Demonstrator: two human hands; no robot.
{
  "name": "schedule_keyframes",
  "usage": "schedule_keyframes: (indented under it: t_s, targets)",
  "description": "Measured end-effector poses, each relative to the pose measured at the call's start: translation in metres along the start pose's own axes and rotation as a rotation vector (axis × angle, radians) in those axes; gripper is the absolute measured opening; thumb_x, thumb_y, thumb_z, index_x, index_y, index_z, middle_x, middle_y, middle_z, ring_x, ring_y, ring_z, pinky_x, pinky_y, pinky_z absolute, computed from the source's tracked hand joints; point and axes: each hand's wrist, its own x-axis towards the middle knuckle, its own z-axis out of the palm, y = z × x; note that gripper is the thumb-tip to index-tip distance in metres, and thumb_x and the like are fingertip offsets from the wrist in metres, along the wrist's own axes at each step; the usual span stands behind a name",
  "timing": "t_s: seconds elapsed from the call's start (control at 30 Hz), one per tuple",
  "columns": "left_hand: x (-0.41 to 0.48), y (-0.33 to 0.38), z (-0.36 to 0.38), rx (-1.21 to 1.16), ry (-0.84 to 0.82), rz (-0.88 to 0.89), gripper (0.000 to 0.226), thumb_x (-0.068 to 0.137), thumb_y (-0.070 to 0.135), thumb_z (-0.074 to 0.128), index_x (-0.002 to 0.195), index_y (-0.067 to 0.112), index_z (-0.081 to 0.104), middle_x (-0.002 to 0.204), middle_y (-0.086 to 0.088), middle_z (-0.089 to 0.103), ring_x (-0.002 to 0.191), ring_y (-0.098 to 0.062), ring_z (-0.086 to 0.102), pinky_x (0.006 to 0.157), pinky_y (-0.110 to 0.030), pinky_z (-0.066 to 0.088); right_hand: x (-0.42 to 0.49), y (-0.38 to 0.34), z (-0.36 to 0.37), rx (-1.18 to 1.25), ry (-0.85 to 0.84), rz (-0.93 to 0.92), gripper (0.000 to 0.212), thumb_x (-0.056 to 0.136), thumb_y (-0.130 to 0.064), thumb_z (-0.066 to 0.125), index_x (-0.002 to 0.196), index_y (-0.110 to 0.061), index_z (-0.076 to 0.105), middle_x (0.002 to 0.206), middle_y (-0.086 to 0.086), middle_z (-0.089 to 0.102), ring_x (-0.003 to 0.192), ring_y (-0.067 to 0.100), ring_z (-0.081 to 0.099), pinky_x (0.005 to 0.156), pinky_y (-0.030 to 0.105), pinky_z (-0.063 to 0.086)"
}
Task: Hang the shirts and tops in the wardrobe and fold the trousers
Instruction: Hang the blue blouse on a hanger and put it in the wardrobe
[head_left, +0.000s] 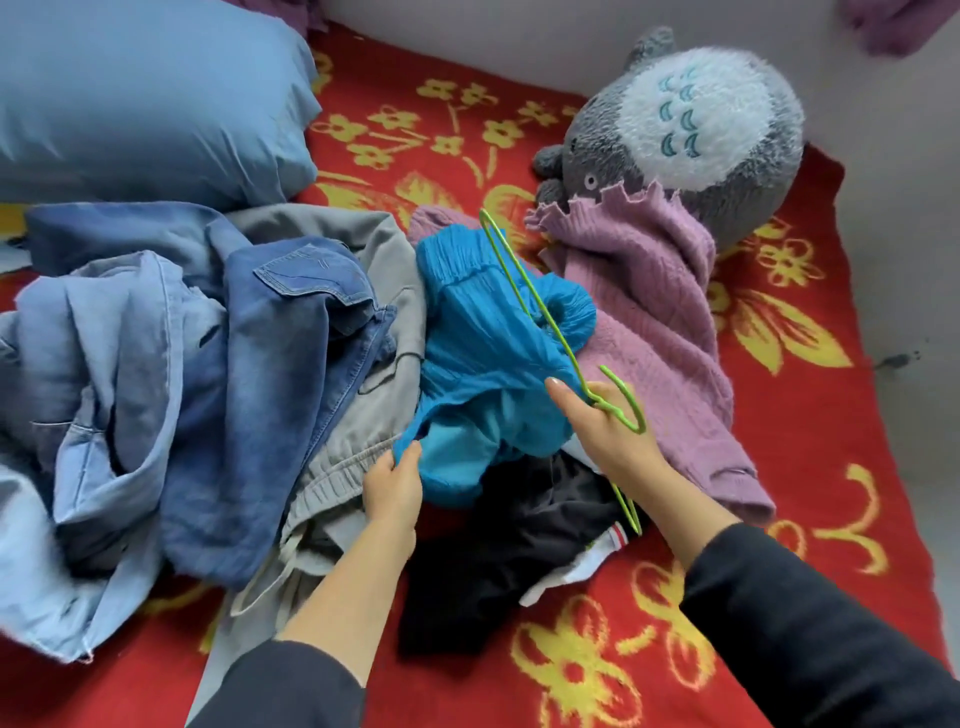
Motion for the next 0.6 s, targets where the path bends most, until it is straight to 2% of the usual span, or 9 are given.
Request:
schedule_keyframes:
  t_s: [0.07,0.1,0.17,0.23,0.27,0.33,0.4,0.53,0.6]
  targets:
    - [-0.019,0.025,-0.013,-0.081,0.005,0.108,0.039,0.082,0.034,0.062,0.113,0.011,0.066,0.114,-0.004,0.065,0.107,-0.020,0.059,0.096,-0.038,0.047,-0.011,-0.012,-0.027,0.167,0.070,0.063,0.045,0.071,-0.035,0.070,0.065,0.007,0.052,0.056,0.012,0.045,0.058,0.013,0.041,0.053,0.038,0.039]
    - [-0.032,0.041,-0.019,-0.111,-0.006,0.159,0.031,0.077,0.032,0.063,0.101,0.013,0.070,0.105,-0.004,0.067,0.099,-0.020,0.061,0.091,-0.037,0.048,-0.017,-0.020,-0.042,0.235,0.124,0.085,0.036,0.067,-0.025,0.068,0.062,0.007,0.051,0.057,0.008,0.043,0.059,0.014,0.039,0.052,0.038,0.036]
    - [-0.065,0.079,-0.030,-0.167,-0.033,0.289,0.010,0.073,0.021,0.065,0.072,0.011,0.066,0.074,-0.004,0.061,0.074,-0.017,0.057,0.069,-0.031,0.047,-0.031,-0.046,-0.074,0.299,0.248,0.083,0.023,0.068,-0.007,0.063,0.054,-0.004,0.046,0.052,-0.004,0.039,0.053,0.007,0.034,0.051,0.028,0.030]
    - [-0.102,0.118,-0.037,-0.182,-0.038,0.414,0.015,0.077,0.006,0.063,0.064,0.004,0.055,0.056,-0.001,0.053,0.052,-0.006,0.051,0.051,-0.020,0.043,-0.048,-0.078,-0.109,0.307,0.345,0.083,0.035,0.074,0.001,0.062,0.051,-0.015,0.043,0.046,-0.014,0.037,0.044,0.002,0.030,0.048,0.023,0.029]
    - [-0.121,0.138,-0.040,-0.176,-0.042,0.480,0.019,0.078,0.003,0.061,0.062,0.003,0.051,0.054,-0.001,0.050,0.046,-0.004,0.048,0.046,-0.019,0.041,-0.055,-0.090,-0.126,0.277,0.392,0.070,0.034,0.075,-0.002,0.063,0.051,-0.017,0.045,0.047,-0.011,0.040,0.044,0.003,0.033,0.049,0.025,0.031]
    - [-0.156,0.176,-0.046,-0.100,-0.010,0.616,0.022,0.074,0.014,0.062,0.062,0.001,0.048,0.057,-0.005,0.047,0.052,-0.012,0.045,0.050,-0.031,0.041,-0.072,-0.118,-0.156,0.174,0.455,0.037,0.023,0.074,-0.020,0.062,0.054,-0.011,0.055,0.054,0.004,0.053,0.051,0.013,0.043,0.055,0.034,0.039]
    - [-0.189,0.214,-0.053,0.004,0.058,0.704,0.023,0.070,0.025,0.060,0.064,0.006,0.049,0.057,-0.003,0.048,0.059,-0.020,0.045,0.057,-0.040,0.043,-0.087,-0.148,-0.184,0.122,0.503,-0.012,0.029,0.068,-0.034,0.054,0.056,-0.008,0.060,0.060,0.013,0.059,0.060,0.026,0.051,0.062,0.040,0.044]
    - [-0.256,0.288,-0.071,0.069,0.238,0.828,0.015,0.084,0.023,0.061,0.074,0.013,0.056,0.073,-0.013,0.063,0.077,-0.034,0.057,0.064,-0.035,0.041,-0.117,-0.210,-0.243,0.049,0.608,-0.140,0.029,0.081,-0.027,0.063,0.066,-0.002,0.067,0.070,0.024,0.063,0.072,0.033,0.059,0.070,0.041,0.045]
    - [-0.286,0.318,-0.080,-0.010,0.241,0.861,0.014,0.086,0.025,0.061,0.077,0.013,0.057,0.080,-0.011,0.063,0.081,-0.030,0.056,0.070,-0.032,0.040,-0.130,-0.236,-0.270,0.081,0.680,-0.215,0.031,0.081,-0.028,0.063,0.065,-0.001,0.065,0.063,0.021,0.061,0.066,0.030,0.057,0.065,0.041,0.042]
